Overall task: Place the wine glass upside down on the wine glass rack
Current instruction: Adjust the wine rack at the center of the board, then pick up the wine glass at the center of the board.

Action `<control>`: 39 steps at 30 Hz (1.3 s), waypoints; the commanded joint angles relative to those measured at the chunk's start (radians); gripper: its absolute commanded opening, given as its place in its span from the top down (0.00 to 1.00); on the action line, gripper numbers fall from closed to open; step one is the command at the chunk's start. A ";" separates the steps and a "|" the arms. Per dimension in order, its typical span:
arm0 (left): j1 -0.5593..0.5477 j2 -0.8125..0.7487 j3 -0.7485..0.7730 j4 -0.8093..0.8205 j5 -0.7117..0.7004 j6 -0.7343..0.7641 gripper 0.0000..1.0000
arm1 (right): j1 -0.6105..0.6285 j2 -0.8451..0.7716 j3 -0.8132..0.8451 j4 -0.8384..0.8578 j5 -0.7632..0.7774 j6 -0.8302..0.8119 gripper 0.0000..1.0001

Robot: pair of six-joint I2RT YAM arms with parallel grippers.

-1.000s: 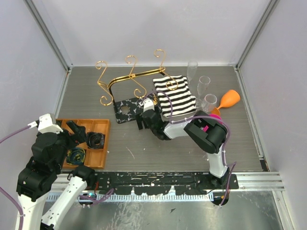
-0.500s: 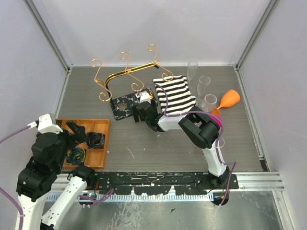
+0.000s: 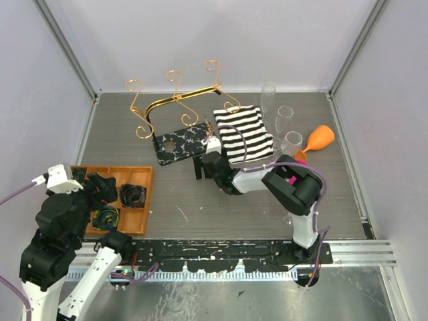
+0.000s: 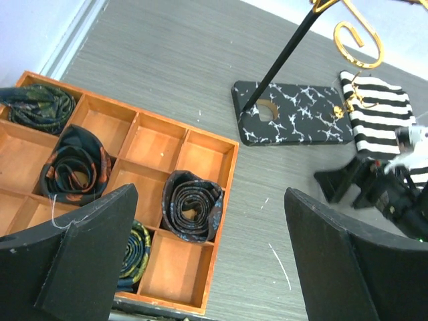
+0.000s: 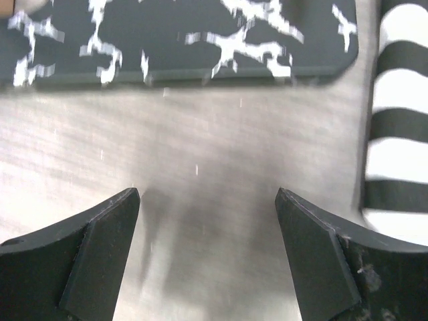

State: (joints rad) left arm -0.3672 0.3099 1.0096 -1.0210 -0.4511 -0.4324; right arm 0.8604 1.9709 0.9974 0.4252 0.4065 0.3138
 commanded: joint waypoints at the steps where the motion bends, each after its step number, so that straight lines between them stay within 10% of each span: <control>1: 0.005 -0.049 -0.005 0.073 -0.003 0.056 0.02 | 0.074 -0.182 -0.154 0.004 0.021 -0.013 0.11; 19: 0.005 -0.050 0.057 0.081 0.282 0.183 0.02 | 0.183 -1.059 -0.326 -0.651 0.038 0.170 0.00; 31: 0.250 -0.006 -0.104 0.392 0.915 -0.050 0.02 | 0.182 -1.289 -0.062 -0.896 0.233 0.070 0.00; 39: 0.261 0.034 -0.134 0.459 0.957 -0.113 0.02 | 0.182 -1.296 0.008 -0.867 0.271 0.005 0.00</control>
State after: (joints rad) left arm -0.1123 0.3058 0.8806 -0.6609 0.4042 -0.5034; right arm 1.0439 0.6392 0.9611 -0.4561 0.6426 0.3618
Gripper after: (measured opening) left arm 0.979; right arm 0.998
